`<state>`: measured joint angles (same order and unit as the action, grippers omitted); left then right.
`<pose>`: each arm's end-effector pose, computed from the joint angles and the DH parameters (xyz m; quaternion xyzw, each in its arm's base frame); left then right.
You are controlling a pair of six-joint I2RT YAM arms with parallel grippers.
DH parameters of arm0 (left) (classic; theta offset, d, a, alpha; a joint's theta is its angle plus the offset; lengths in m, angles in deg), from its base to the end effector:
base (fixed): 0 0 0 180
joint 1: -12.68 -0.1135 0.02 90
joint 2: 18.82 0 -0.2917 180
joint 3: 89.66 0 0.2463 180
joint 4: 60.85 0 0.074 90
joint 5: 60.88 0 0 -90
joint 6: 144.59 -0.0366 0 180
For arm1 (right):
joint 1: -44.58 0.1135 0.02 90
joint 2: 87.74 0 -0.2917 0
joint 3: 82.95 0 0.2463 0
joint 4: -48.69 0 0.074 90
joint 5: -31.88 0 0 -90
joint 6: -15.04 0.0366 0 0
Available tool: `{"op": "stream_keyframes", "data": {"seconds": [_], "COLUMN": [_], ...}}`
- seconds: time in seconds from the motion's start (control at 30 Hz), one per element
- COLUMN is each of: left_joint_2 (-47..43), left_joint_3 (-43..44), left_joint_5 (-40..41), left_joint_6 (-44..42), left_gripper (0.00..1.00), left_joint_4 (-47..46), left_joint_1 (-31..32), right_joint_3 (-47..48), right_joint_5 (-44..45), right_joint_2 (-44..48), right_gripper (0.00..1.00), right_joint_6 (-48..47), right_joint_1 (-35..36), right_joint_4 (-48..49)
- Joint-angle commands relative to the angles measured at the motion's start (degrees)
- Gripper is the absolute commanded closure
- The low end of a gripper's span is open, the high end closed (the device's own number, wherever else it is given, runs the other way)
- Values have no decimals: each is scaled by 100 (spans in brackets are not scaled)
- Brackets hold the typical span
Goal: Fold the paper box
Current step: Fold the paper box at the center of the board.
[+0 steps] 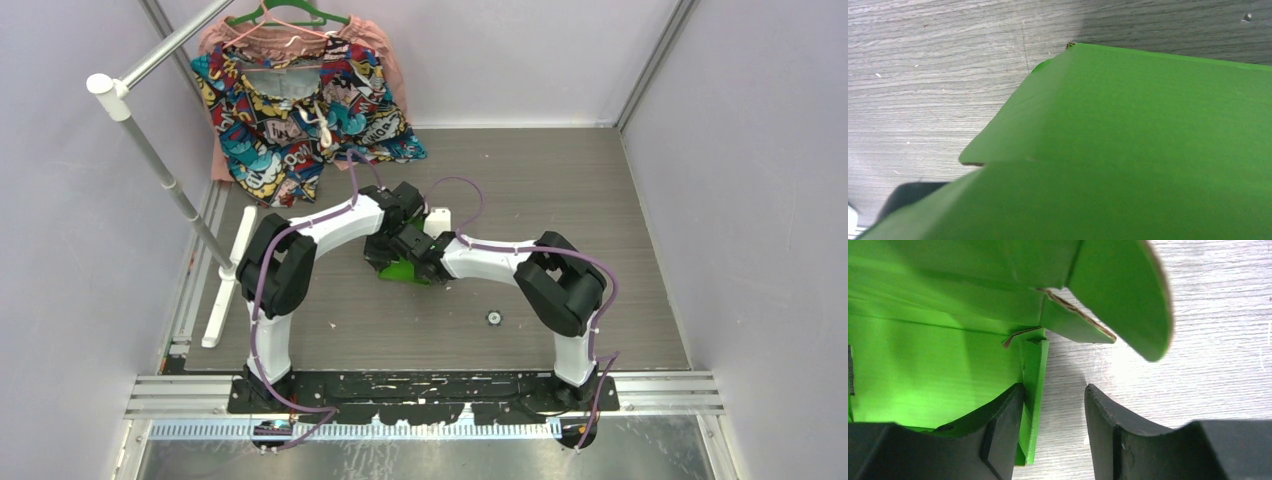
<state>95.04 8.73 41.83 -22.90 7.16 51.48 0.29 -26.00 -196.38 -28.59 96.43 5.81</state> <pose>0.3073 -0.2367 0.2056 0.0552 0.9907 0.0576 0.1099 0.2467 0.2825 0.1867 0.0069 0.9452 -0.0410 0.3239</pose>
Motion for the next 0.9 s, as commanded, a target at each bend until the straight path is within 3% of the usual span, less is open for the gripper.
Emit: {"op": "stream_keyframes", "data": {"seconds": [0.0,0.07,0.2,0.57,0.7,0.87], "left_joint_2": [-49,-51,-25,13,21,4], "left_joint_3": [-149,-152,-141,-110,-71,-41], "left_joint_5": [41,32,30,74,74,93], "left_joint_6": [51,52,42,-3,-21,-24], "left_gripper": [100,100,100,100,100,100], "left_joint_4": [-80,-90,-81,-27,4,39], "left_joint_1": [206,206,206,209,204,208], "right_joint_3": [-32,-175,-436,-1078,-1068,-959], "right_joint_5": [327,319,378,429,362,343], "right_joint_2": [-109,-77,-65,115,129,103], "right_gripper": [44,41,46,45,44,51], "right_joint_6": [-55,-62,-20,-13,-47,-71], "right_joint_1": [-63,-77,-92,-94,-137,-160], "right_joint_4": [793,1104,1648,3046,3100,2913]}}
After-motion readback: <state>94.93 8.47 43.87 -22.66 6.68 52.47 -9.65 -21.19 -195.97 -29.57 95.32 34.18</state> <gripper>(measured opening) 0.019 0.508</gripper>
